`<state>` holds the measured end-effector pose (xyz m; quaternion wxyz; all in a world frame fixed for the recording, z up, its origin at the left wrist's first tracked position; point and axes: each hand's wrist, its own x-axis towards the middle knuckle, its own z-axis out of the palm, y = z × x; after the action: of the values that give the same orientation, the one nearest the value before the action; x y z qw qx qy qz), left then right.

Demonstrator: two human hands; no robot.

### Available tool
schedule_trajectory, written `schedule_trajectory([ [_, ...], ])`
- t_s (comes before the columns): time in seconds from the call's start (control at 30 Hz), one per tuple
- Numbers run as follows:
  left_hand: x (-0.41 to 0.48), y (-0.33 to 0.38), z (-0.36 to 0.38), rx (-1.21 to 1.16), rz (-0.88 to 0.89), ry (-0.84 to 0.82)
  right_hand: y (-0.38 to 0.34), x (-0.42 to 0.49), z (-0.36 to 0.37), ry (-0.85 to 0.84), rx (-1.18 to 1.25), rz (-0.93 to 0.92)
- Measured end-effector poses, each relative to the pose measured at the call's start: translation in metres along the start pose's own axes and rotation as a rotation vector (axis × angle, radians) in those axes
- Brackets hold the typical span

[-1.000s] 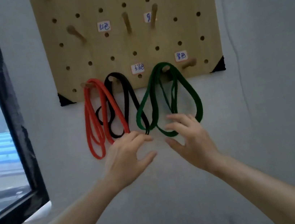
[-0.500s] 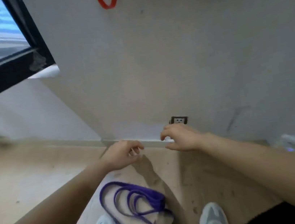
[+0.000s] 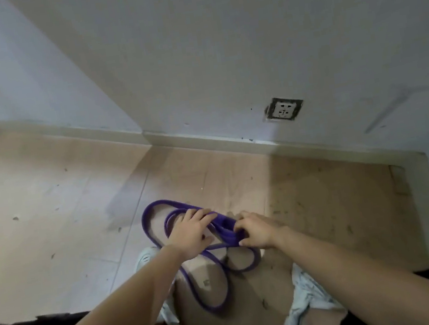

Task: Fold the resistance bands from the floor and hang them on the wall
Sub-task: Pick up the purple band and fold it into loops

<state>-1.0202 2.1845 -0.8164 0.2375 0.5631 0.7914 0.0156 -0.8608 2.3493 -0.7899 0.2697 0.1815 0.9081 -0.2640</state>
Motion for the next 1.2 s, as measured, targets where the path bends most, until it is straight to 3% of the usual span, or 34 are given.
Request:
schedule_trajectory([
  [0.07, 0.004, -0.002, 0.006, 0.078, 0.010, -0.046, 0.001, 0.003, 0.012, -0.016, 0.016, 0.017],
  [0.23, 0.005, -0.008, 0.009, 0.172, 0.046, 0.037, 0.006, 0.005, 0.013, 0.028, 0.045, 0.032],
  [0.4, 0.011, -0.008, -0.016, -0.126, -0.024, 0.053, 0.007, 0.002, -0.033, 0.119, 0.048, 0.015],
  [0.57, 0.021, 0.009, -0.089, -0.594, -0.066, 0.105, 0.003, -0.020, -0.122, 0.253, -0.012, 0.037],
  [0.73, 0.027, 0.037, -0.172, -0.755, 0.058, 0.215, -0.004, -0.072, -0.200, 0.320, -0.110, 0.049],
  [0.87, 0.023, 0.076, -0.237, -0.706, 0.187, 0.301, -0.015, -0.124, -0.249, 0.338, -0.179, 0.109],
  [1.07, 0.000, 0.102, -0.318, -0.583, 0.289, 0.377, -0.034, -0.166, -0.289, 0.462, 0.101, 0.067],
  [1.2, -0.018, 0.113, -0.360, -0.563, 0.297, 0.519, -0.052, -0.161, -0.294, 0.357, 0.347, -0.028],
])
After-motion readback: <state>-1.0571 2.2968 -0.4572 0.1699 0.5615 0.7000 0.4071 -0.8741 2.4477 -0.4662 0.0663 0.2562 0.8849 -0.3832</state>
